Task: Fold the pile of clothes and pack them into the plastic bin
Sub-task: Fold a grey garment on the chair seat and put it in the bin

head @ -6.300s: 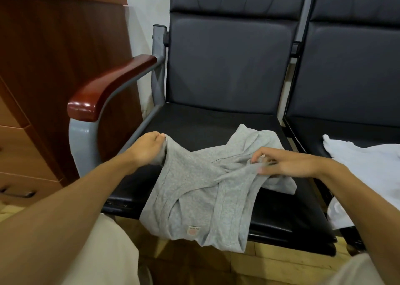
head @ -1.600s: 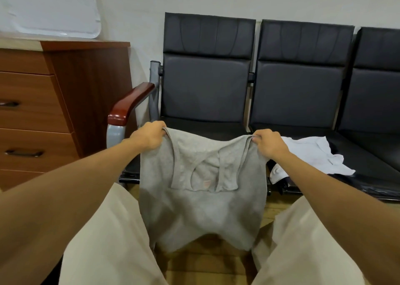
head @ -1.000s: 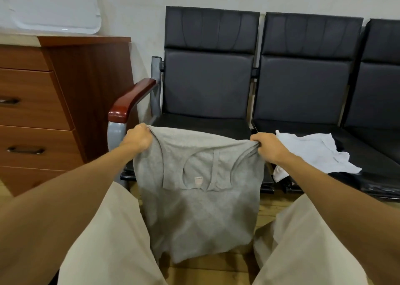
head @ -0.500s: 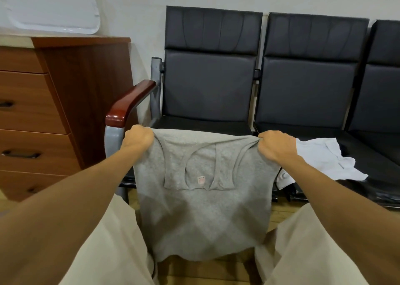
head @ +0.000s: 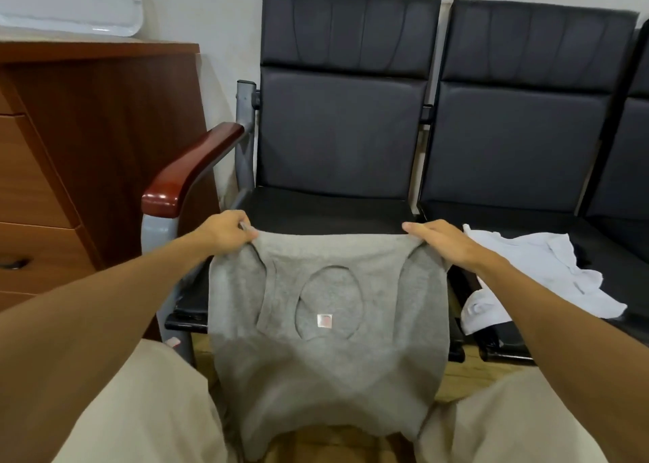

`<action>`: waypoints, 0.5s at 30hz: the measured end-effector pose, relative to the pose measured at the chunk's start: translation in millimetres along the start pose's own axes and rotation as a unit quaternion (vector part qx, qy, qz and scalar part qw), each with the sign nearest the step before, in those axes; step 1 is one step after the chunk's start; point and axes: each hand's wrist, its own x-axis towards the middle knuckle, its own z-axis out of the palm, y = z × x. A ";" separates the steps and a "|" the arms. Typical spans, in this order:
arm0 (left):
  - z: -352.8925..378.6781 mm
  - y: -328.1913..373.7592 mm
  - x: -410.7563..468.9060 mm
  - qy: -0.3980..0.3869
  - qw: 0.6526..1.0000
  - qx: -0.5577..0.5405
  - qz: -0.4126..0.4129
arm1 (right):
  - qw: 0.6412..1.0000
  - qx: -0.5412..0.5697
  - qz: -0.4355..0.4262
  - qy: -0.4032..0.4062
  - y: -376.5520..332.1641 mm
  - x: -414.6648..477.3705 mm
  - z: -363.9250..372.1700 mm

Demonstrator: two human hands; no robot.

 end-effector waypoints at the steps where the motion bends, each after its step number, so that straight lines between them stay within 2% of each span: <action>1: 3.7 -0.6 10.3 0.036 0.999 0.022 0.016 | 1.000 -0.021 0.000 0.003 2.3 7.1 -0.4; 3: 10.1 1.0 29.0 0.086 0.996 0.011 0.018 | 0.997 -0.076 0.006 0.021 9.1 26.9 0.0; 7: 20.9 5.2 64.3 0.140 0.987 0.076 0.024 | 0.987 -0.141 0.025 0.074 23.9 70.2 -0.7; 11: 31.5 7.4 101.8 0.136 0.975 0.160 0.068 | 0.973 -0.204 0.004 0.104 32.5 111.6 1.0; 15: 41.0 9.5 141.8 0.134 0.966 0.193 0.106 | 0.951 -0.286 -0.029 0.117 40.6 153.7 3.3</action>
